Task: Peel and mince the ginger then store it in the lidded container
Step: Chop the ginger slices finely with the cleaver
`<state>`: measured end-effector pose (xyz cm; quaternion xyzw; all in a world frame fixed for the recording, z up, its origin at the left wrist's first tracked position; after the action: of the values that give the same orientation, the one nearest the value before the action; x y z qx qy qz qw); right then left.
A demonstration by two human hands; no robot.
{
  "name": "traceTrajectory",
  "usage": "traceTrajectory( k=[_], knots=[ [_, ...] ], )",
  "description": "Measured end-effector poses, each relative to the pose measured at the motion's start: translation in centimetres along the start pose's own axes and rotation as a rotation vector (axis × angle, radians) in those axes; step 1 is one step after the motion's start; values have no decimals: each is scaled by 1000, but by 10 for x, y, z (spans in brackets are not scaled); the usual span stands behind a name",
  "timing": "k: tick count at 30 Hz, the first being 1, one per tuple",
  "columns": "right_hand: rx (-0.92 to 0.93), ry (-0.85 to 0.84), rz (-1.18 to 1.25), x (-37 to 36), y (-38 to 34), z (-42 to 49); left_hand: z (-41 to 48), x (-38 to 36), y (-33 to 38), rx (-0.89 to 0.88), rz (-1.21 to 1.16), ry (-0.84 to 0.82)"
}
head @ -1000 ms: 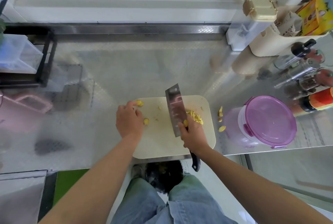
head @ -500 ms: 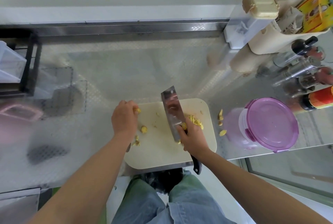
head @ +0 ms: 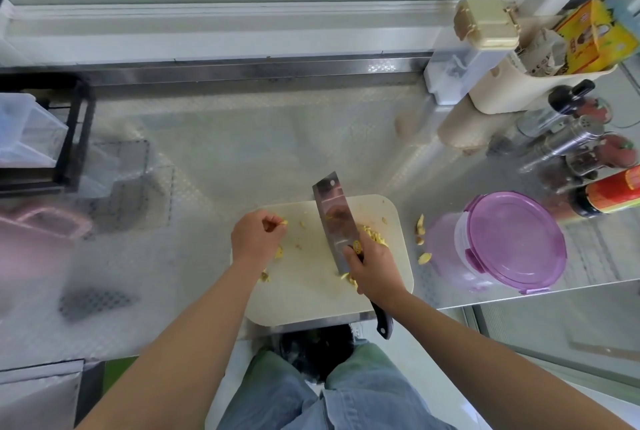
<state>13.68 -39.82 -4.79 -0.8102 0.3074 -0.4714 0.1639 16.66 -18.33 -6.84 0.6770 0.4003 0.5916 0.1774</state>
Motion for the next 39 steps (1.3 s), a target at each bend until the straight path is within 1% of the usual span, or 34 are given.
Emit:
traceTrajectory(
  k=[4, 7, 9, 12, 14, 17, 21, 25, 34, 39],
  knots=[
    [-1, -4, -7, 0, 2, -6, -8, 1, -10, 105, -181, 58],
    [19, -1, -12, -3, 2, -10, -14, -2, -2, 79, -351, -6],
    [13, 7, -15, -3, 1, -12, -16, -6, 3, 25, -275, -31],
    [8, 8, -23, -2, 2, -14, -17, -1, 5, 14, -63, 72],
    [12, 11, -13, -1, 3, -15, -15, 4, 3, 56, -2, 136],
    [17, 13, -7, -3, 4, -14, -11, 7, -1, 132, -3, 141],
    [3, 3, 10, -7, 3, -12, -5, 5, -2, 145, -15, 131],
    [-20, -16, 12, -7, 1, -6, 4, 4, 2, 107, 57, 110],
    [-23, -39, 3, -4, -5, 3, 13, -2, 7, -8, 317, 93],
    [-11, -44, -13, -3, -4, 4, 14, -1, 7, -64, 364, 72]
  ],
)
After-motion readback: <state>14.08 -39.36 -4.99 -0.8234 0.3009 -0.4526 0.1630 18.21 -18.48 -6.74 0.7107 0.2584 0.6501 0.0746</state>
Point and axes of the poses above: each hand's wrist, its own z-axis towards the middle knuckle, its own x-axis out of the back of the hand, y = z × x, the point moved 2 cm from there along z, towards the middle knuckle, and after that the axes turned 9 degrees about -x, right-handed, at the moved point
